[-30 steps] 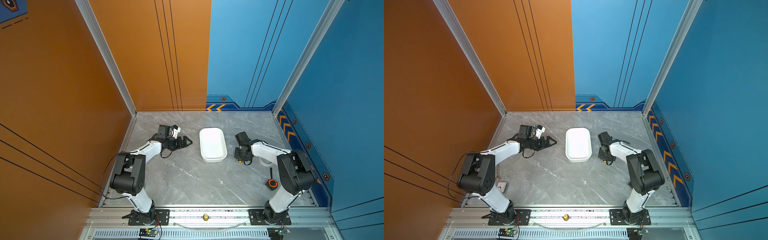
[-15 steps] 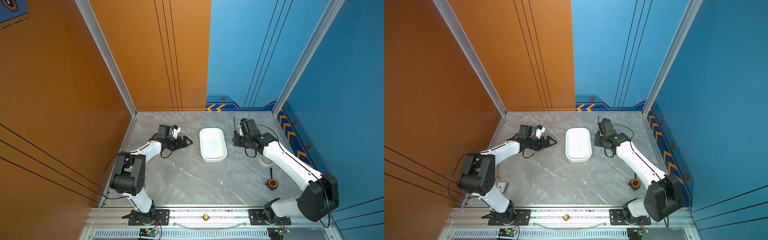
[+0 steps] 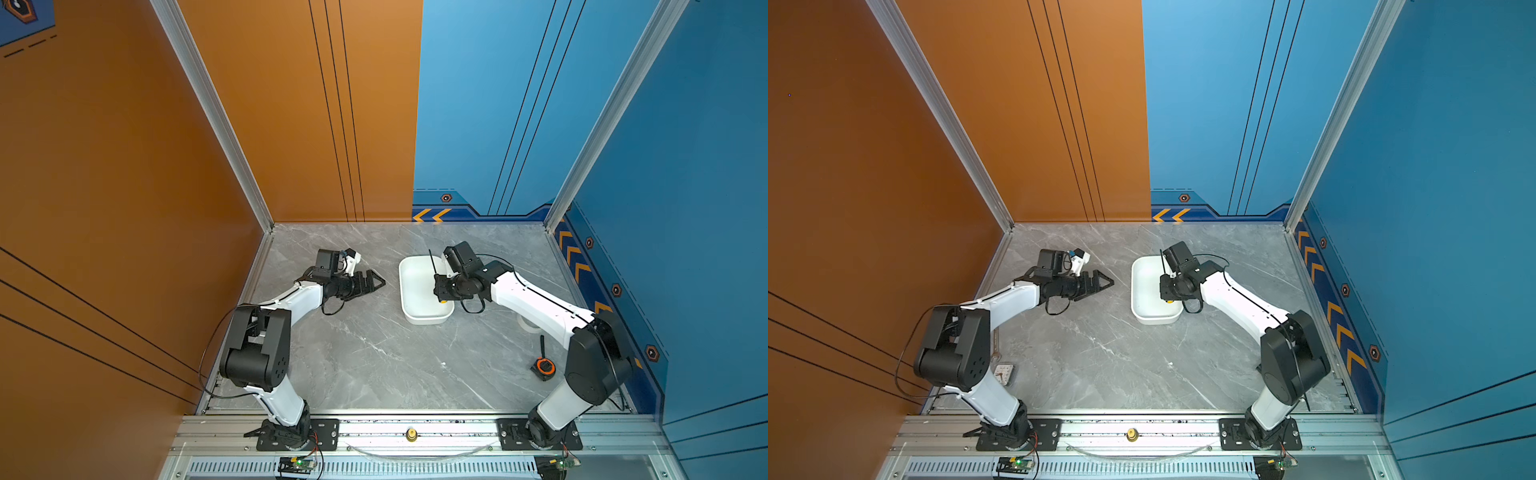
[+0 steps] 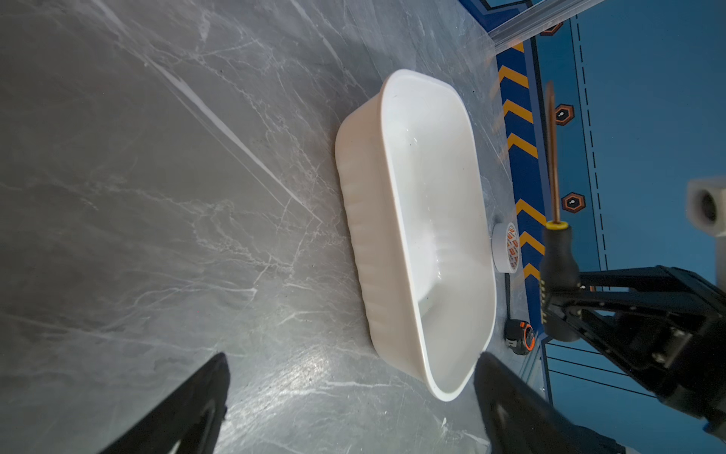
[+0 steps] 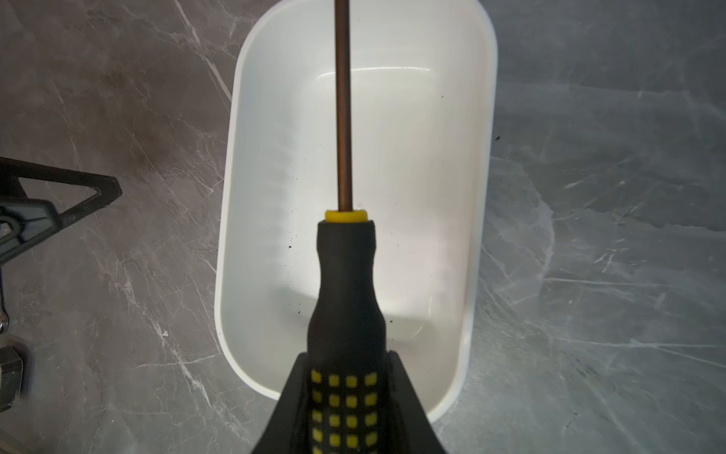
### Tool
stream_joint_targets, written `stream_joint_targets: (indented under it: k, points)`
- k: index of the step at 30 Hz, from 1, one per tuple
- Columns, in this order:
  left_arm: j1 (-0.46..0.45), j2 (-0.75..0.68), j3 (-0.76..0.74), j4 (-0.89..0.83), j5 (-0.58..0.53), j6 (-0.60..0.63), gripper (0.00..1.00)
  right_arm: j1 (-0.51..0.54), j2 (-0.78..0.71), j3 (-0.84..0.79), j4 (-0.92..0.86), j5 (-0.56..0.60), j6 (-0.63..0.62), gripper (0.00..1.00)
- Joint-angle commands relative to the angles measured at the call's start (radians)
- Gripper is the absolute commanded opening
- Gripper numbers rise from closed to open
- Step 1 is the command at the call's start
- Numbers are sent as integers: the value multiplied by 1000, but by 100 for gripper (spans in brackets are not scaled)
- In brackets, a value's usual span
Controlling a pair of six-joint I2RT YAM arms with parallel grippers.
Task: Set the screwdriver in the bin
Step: 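Lift the screwdriver with the right gripper and carry it over the white bin, then lower the screwdriver into the white bin with the right gripper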
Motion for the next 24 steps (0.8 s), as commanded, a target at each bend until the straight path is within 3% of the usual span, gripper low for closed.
stream_joint_targets:
  k: [1, 24]
  points:
    - [7, -23, -5, 13, 23, 3, 98, 13, 47, 57, 11, -29, 21, 0]
    - [17, -10, -10, 16, 20, 15, 98, 44, 198, 82, -2, 71, 169, 0]
